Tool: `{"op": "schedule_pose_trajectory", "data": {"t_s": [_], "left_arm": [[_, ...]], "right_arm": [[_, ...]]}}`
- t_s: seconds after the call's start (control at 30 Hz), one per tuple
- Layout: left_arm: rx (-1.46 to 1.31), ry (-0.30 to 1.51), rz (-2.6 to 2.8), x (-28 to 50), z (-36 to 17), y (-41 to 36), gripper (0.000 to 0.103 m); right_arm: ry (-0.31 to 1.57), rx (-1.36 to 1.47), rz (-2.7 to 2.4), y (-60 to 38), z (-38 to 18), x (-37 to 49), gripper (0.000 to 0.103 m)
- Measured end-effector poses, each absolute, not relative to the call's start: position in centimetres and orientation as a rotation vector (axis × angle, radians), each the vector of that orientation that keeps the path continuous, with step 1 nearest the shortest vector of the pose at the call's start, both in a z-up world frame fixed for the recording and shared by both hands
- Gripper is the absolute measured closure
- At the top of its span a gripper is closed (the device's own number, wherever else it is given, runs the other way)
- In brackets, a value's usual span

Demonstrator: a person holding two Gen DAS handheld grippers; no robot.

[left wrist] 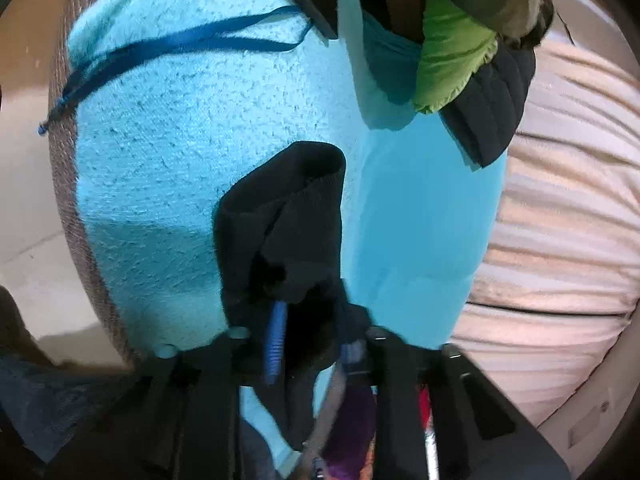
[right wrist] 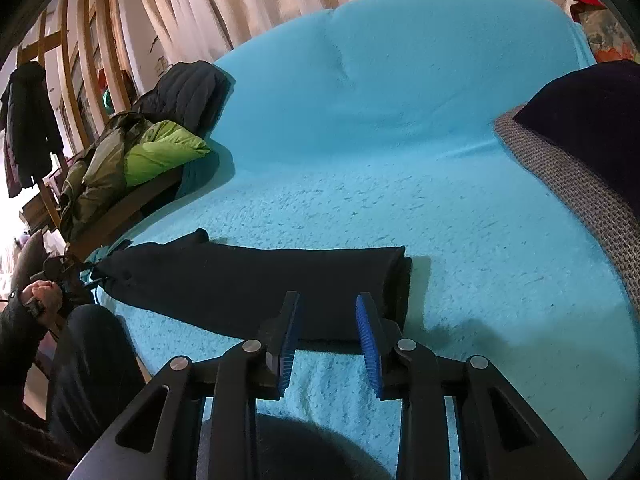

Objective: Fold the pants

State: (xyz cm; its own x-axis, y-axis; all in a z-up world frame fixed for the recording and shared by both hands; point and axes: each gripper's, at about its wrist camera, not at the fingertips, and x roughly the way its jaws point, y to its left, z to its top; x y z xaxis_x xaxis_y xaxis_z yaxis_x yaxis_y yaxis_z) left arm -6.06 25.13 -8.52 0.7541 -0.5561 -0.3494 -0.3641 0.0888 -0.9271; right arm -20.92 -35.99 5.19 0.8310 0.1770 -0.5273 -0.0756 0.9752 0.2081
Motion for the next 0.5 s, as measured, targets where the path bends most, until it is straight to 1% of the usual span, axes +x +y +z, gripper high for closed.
{"op": "schedule_pose_trajectory", "data": {"t_s": [0.1,0.13,0.2,0.23,0.27,0.33,0.37,0.5], "left_arm": [[-1.430,0.782,-0.167,-6.2,-7.6,25.3,0.094],[-1.359,0.783,-0.167,-6.0,-6.9,25.1,0.094],[-1.216,0.783,-0.159,-5.8,-5.7,24.8,0.094],[-1.124,0.785,-0.158,-5.5,-4.9,24.4,0.094],[-0.968,0.780,-0.141,-5.2,-3.7,23.6,0.094],[-0.767,0.773,-0.126,-4.7,-2.4,22.3,0.094],[-0.651,0.765,-0.108,-4.5,-1.9,21.4,0.094],[-0.587,0.767,-0.098,-4.0,-2.3,20.8,0.094]], "right_arm": [[0.573,0.203,0.131,-36.2,5.2,-21.0,0.071],[0.572,0.219,0.132,-36.4,5.2,-21.0,0.070],[0.573,0.274,0.133,-36.9,5.1,-21.1,0.064],[0.577,0.324,0.129,-37.5,5.1,-21.1,0.060],[0.576,0.363,0.126,-38.0,5.1,-21.1,0.055],[0.584,0.495,0.122,-39.6,4.9,-21.1,0.049],[0.596,0.551,0.117,-40.3,4.7,-20.9,0.048],[0.633,0.840,0.192,-43.0,2.7,-20.2,0.049]]}}
